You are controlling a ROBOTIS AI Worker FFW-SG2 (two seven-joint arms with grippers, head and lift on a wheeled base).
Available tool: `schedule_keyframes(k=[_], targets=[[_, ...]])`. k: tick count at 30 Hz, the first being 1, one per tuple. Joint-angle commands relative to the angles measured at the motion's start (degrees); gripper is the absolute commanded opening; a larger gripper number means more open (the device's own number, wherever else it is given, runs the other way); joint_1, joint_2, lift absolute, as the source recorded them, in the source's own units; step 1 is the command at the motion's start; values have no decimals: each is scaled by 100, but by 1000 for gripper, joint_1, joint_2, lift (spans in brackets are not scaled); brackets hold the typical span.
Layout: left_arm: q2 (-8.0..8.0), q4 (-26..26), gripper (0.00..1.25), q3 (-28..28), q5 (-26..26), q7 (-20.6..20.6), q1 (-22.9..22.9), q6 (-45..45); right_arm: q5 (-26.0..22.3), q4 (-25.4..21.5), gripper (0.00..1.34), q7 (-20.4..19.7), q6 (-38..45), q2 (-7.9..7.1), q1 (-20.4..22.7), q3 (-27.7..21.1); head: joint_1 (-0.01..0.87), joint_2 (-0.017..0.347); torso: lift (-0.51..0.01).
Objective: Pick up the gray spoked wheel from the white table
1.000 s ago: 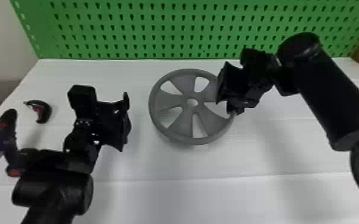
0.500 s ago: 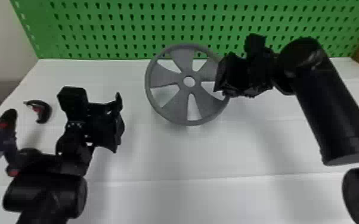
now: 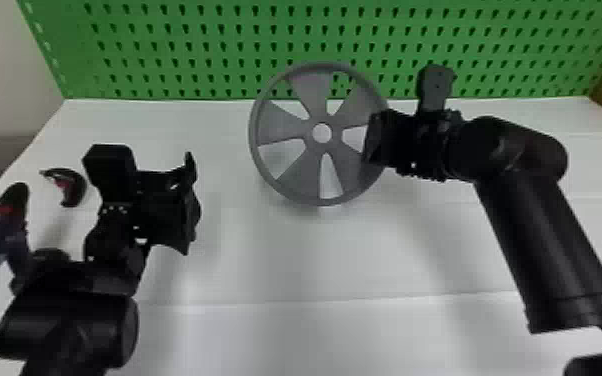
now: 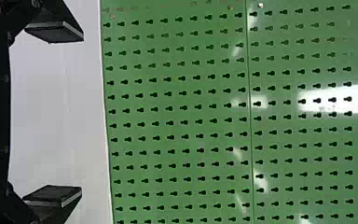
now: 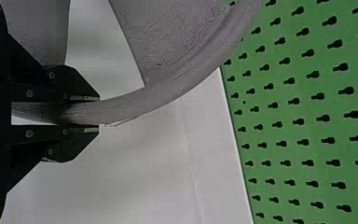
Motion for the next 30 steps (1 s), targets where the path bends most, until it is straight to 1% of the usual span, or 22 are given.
schedule_keyframes(k=[1, 3, 6, 9, 11, 14, 15, 17, 21, 27, 30], targets=[[0, -58, 1121, 38, 2, 3, 13, 0, 505, -189, 311, 326, -536, 39, 290, 28, 765, 12, -91], [0, -75, 1121, 55, 10, 3, 22, 0, 636, -250, 310, 405, -765, 48, 422, 46, 765, 12, -91], [0, -119, 1121, 82, 10, -6, 48, 0, 1041, -426, 310, 581, -1134, 101, 642, 46, 765, 12, -91], [0, -137, 1121, 82, 19, -6, 48, 0, 1357, -646, 310, 634, -1969, 101, 993, 72, 765, 12, -91], [0, -145, 1120, 99, 19, -6, 66, 0, 1471, -716, 310, 634, -2470, 136, 1169, 55, 765, 12, -91], [0, -181, 1121, 99, 37, -6, 75, 0, 1744, -778, 310, 634, -3199, 232, 1424, -24, 765, 12, -91], [0, -181, 1121, 99, 37, 3, 75, 0, 1902, -795, 310, 634, -3428, 268, 1512, -59, 765, 12, -91], [0, -181, 1121, 91, 37, -6, 66, 0, 1964, -795, 310, 634, -3744, 285, 1635, -68, 765, 12, -91], [0, -189, 1121, 91, 54, -6, 57, 0, 2078, -795, 310, 634, -4377, 259, 1837, -15, 765, 12, -91], [0, -189, 1120, 64, 54, -6, 39, 9, 2218, -778, 310, 634, -4913, 241, 2083, 20, 765, 12, -91], [0, -189, 1121, 55, 72, 3, 39, 9, 2324, -778, 310, 634, -5054, 250, 2215, -7, 765, 12, -91]])
